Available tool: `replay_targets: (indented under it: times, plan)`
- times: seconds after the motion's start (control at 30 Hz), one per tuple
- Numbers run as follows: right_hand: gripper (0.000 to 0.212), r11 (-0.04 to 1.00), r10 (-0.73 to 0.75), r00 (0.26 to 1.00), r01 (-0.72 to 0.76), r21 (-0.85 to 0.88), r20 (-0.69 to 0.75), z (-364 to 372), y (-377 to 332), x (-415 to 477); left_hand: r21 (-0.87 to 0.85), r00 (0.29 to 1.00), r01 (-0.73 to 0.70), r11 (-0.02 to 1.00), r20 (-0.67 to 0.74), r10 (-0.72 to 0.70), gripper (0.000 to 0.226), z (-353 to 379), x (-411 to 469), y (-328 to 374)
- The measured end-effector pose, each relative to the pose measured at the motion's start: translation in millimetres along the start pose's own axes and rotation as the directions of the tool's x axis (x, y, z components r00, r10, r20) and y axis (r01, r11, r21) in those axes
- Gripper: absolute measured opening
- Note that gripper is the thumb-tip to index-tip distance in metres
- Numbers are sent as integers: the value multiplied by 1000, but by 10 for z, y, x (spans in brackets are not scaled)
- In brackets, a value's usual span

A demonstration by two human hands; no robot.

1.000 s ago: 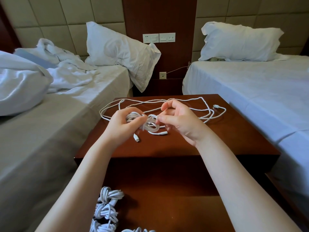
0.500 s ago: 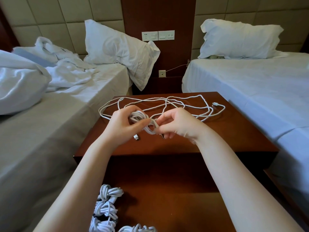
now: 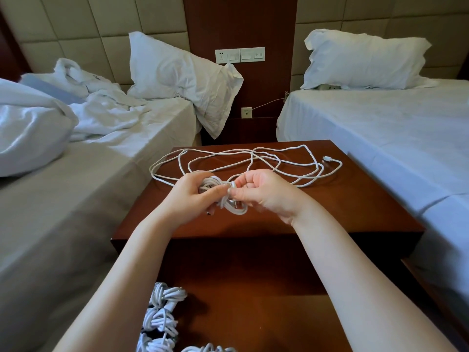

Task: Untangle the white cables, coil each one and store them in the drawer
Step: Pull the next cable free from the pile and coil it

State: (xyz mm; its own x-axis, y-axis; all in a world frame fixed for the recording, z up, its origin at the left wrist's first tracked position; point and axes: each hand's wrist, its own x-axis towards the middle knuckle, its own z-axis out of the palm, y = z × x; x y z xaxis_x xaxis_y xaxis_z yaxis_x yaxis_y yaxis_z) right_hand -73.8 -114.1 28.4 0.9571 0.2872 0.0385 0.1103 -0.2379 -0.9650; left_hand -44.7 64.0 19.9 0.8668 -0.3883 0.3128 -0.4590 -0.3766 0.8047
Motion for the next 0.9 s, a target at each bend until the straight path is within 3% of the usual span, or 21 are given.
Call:
replay_targets:
  times: [0.37, 0.47, 0.7, 0.9]
  plan:
    - [10, 993, -71, 967, 92, 77, -244, 146, 50, 87, -150, 1000, 20, 988, 21, -17, 18, -28, -32, -3]
    - [12, 987, -159, 946, 149, -57, -284, 197, 78, 138, -246, 999, 37, 969, 9, -36, 19, -76, -19, -23]
    - [10, 936, -155, 981, 107, -336, -119, 48, 10, 59, -273, 995, 103, 957, 43, -95, 14, -35, -4, -21]
    - [15, 875, -311, 929, 199, -442, -198, 111, 83, 86, -361, 982, 186, 914, 110, -156, 18, -56, -20, -7]
